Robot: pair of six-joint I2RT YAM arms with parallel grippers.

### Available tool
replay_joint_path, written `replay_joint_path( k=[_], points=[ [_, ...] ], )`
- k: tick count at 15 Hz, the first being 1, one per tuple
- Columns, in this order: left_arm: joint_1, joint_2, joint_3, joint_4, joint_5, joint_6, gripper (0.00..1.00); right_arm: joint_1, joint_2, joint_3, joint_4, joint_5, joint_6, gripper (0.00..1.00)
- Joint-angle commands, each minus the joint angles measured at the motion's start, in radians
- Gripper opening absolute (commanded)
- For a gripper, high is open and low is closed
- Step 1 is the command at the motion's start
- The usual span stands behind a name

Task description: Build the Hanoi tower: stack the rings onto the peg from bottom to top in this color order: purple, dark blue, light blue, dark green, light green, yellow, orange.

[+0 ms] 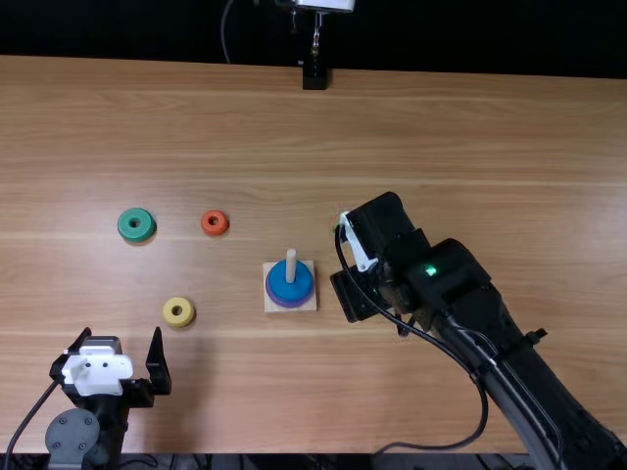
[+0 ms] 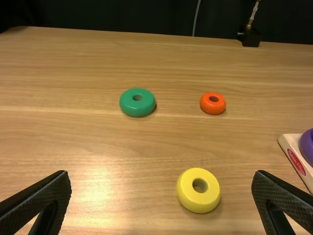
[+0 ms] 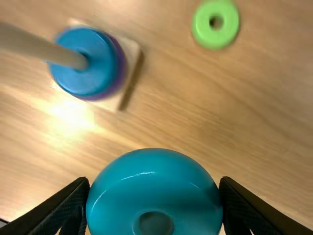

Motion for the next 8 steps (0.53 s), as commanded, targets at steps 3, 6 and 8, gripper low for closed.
replay_joint_path(
  k=[3,6,8],
  points=[
    [0.005,-0.012,-0.106,-0.082,-0.002,0.006,1.0,0.033,0.098,0.204,-0.093,0.004,0.002,0.0],
    [0.005,-0.012,-0.106,-0.082,-0.002,0.006,1.0,0.082,0.134,0.284,-0.125,0.006,0.0,0.0],
    [0.005,-0.012,-0.106,-0.082,-0.002,0.006,1.0,0.083,0.192,0.348,-0.128,0.009,0.0,0.0]
  ],
)
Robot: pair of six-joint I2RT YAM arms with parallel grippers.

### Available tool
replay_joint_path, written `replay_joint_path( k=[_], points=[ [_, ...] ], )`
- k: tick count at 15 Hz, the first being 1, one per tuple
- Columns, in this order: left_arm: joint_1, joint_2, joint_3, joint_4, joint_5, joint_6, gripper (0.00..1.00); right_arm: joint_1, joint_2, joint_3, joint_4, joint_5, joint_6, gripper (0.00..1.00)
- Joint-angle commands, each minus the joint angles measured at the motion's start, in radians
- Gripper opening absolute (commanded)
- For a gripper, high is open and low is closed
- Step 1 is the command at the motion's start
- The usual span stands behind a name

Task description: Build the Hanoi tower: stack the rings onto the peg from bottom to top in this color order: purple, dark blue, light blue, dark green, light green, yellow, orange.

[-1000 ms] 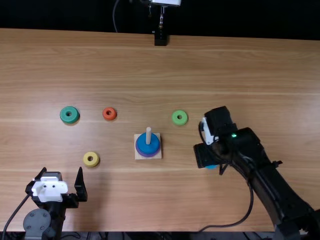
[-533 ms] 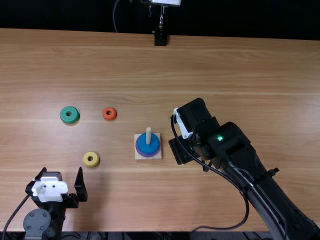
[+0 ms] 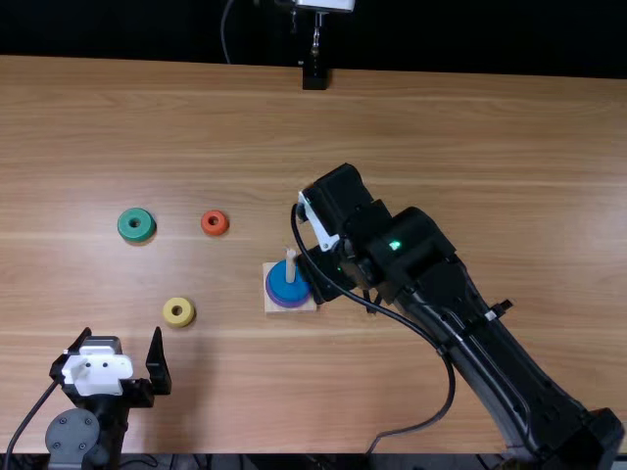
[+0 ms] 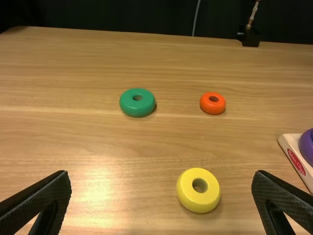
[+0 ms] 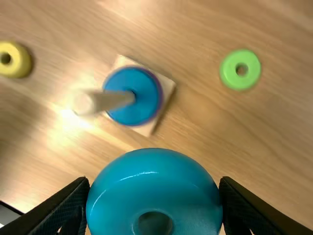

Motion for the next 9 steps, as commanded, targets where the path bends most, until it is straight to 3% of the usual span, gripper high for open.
replay_joint_path(
  k=[1,9],
  points=[
    [0.005,-0.012,-0.106,-0.083,-0.002,0.006,1.0,0.002,0.041,0.074,-0.007,0.006,0.001,0.0],
    [0.005,-0.012,-0.106,-0.083,-0.002,0.006,1.0,0.056,0.17,0.301,-0.076,0.011,0.001,0.0]
  ],
)
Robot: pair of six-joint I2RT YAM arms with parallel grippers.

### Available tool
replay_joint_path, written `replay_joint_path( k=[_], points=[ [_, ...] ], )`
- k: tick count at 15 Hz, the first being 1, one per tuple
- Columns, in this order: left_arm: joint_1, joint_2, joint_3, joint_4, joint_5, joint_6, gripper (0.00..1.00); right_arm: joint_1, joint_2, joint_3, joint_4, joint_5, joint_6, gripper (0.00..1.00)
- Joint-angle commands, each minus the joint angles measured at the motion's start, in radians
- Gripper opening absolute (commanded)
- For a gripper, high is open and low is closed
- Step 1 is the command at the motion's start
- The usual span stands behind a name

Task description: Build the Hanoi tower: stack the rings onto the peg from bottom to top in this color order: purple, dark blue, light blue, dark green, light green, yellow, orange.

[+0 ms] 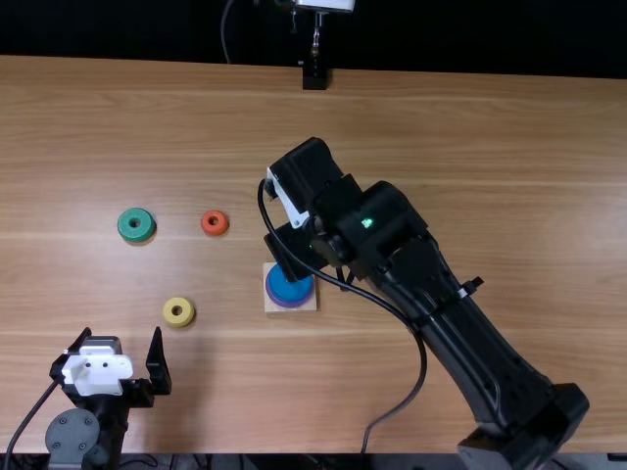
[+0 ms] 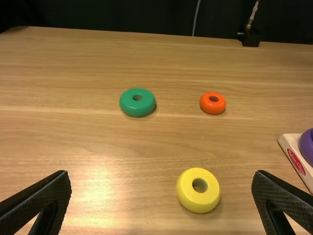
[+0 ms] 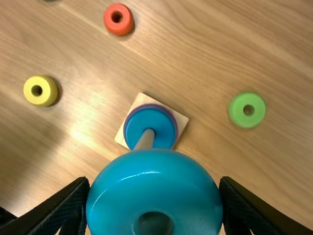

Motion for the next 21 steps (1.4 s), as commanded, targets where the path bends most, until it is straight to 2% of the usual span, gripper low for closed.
replay_joint_path(
  k=[1,12,21],
  points=[
    [0.005,-0.012,-0.106,-0.083,-0.002,0.006,1.0,0.016,0.025,0.047,-0.003,0.009,0.001,0.0],
    [0.003,-0.012,-0.106,-0.083,-0.002,0.006,1.0,0.056,0.092,0.083,-0.011,0.009,0.012,0.0],
    [0.003,-0.012,-0.106,-0.083,-0.002,0.006,1.0,0.048,0.092,0.066,-0.013,0.011,0.007,0.0]
  ],
)
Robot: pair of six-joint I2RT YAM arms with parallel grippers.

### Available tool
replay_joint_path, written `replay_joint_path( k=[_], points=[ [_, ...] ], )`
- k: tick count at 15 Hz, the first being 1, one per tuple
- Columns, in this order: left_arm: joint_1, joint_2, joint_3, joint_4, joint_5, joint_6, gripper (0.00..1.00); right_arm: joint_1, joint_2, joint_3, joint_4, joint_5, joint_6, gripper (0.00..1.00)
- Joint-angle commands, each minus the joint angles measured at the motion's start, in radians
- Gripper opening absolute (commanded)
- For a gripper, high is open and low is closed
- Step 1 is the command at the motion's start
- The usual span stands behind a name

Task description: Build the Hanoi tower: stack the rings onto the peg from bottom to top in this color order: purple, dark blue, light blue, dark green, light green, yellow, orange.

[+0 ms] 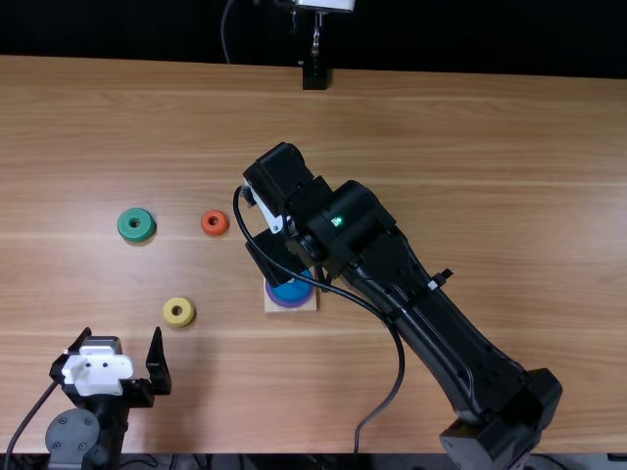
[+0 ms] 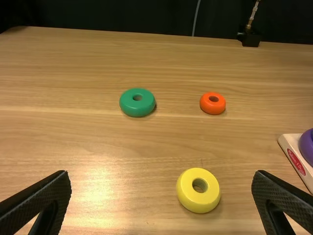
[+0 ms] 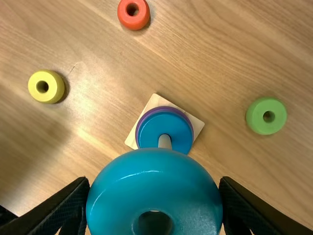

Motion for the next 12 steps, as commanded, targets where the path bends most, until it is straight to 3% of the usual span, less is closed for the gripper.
replay_joint_path(
  k=[1,12],
  points=[
    [0.003,-0.012,-0.106,-0.083,-0.001,0.006,1.0,0.006,0.019,0.019,0.0,0.01,0.003,0.0],
    [0.005,-0.012,-0.106,-0.083,-0.001,0.006,1.0,0.003,0.015,-0.013,-0.018,0.01,-0.001,0.0]
  ],
)
